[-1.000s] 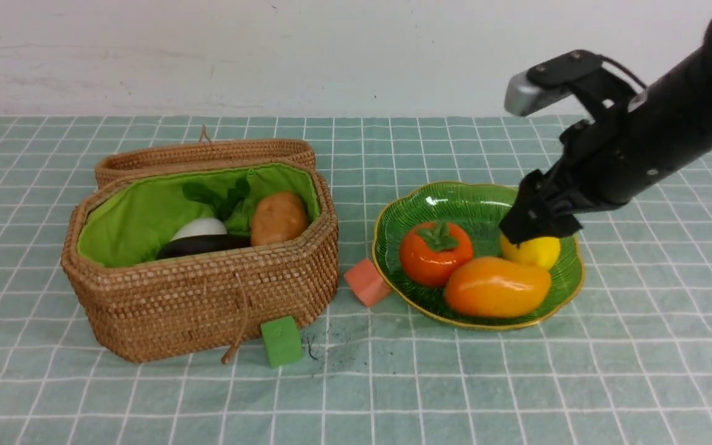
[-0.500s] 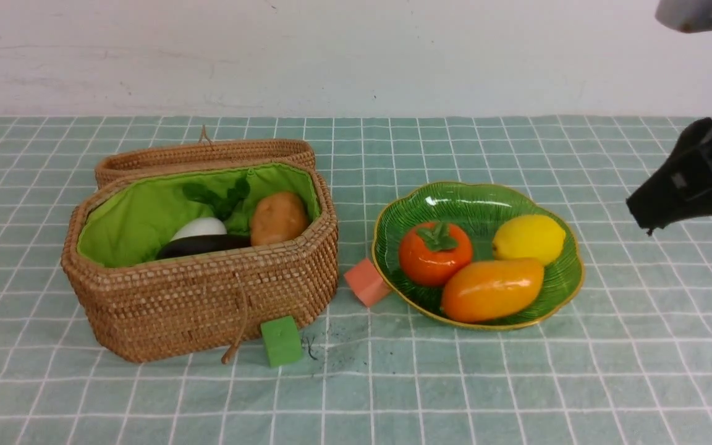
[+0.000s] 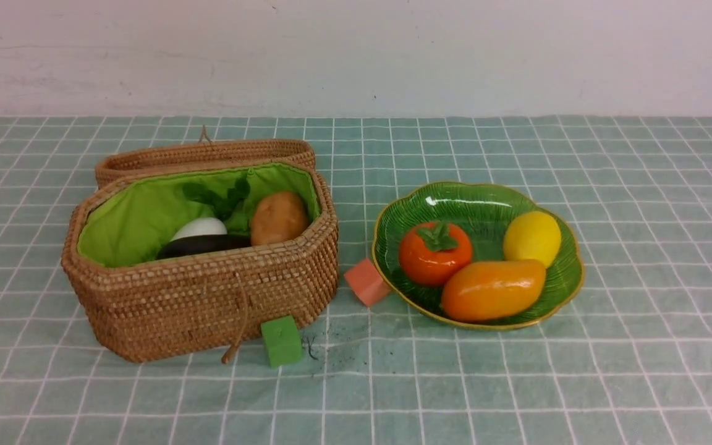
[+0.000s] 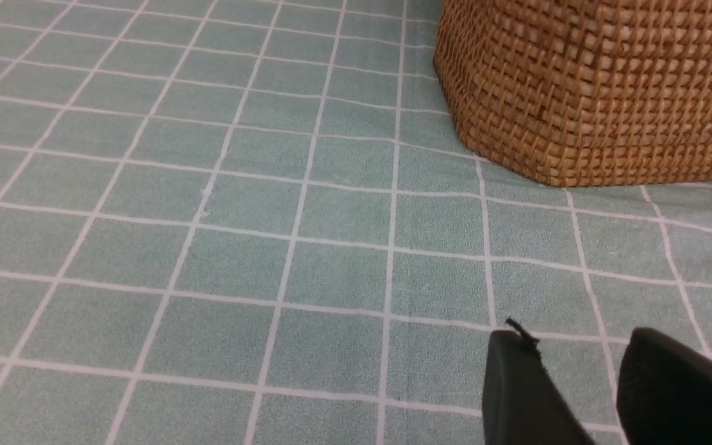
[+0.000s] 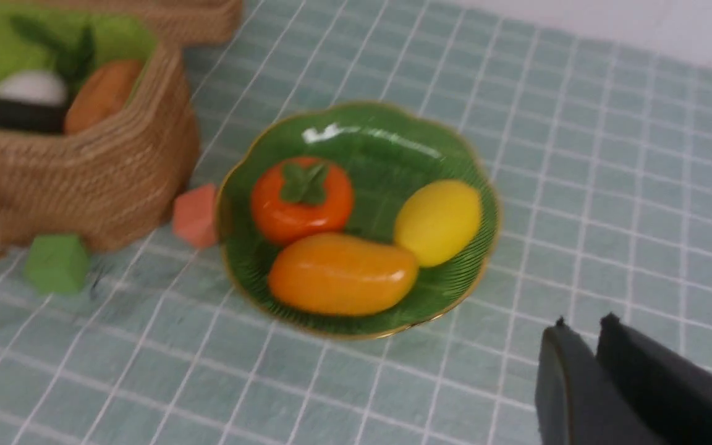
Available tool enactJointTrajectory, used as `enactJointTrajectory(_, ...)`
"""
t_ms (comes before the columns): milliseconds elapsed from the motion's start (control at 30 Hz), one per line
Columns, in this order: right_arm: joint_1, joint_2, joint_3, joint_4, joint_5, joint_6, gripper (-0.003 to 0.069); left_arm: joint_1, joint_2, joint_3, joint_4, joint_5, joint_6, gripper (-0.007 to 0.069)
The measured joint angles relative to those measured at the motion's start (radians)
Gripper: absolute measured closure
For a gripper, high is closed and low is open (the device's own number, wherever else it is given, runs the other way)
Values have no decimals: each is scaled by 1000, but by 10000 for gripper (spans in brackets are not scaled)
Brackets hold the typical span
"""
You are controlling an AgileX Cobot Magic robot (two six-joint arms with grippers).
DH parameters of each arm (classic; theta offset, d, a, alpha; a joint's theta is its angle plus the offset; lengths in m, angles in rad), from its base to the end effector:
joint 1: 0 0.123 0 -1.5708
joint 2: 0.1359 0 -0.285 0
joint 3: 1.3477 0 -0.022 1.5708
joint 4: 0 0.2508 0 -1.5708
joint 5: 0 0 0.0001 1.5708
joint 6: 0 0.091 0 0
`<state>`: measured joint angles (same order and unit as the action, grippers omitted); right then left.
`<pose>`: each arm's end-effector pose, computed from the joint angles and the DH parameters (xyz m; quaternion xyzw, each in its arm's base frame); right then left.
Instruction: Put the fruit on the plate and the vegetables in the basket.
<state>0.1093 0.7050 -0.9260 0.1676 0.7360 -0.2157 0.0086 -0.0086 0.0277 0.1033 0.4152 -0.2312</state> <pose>0.1229 0.0238 0.3954 -0.1141 0.8306 0.0520 0.5425 0.0515 0.0042 0.1673 -0.0713 0.8148 -0.0198 0.5750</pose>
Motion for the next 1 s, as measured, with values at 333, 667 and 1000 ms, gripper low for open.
enactJointTrajectory(333,-149,-614,792,-5,-299,13,566,0,0,0,0,0,0,386)
enactJointTrajectory(667,-160,-715,940,-1,-339,13,554,0,0,-1,0,2,0,386)
enactJointTrajectory(1000,-160,-715,941,0,-344,13,549,0,0,-1,0,2,0,386)
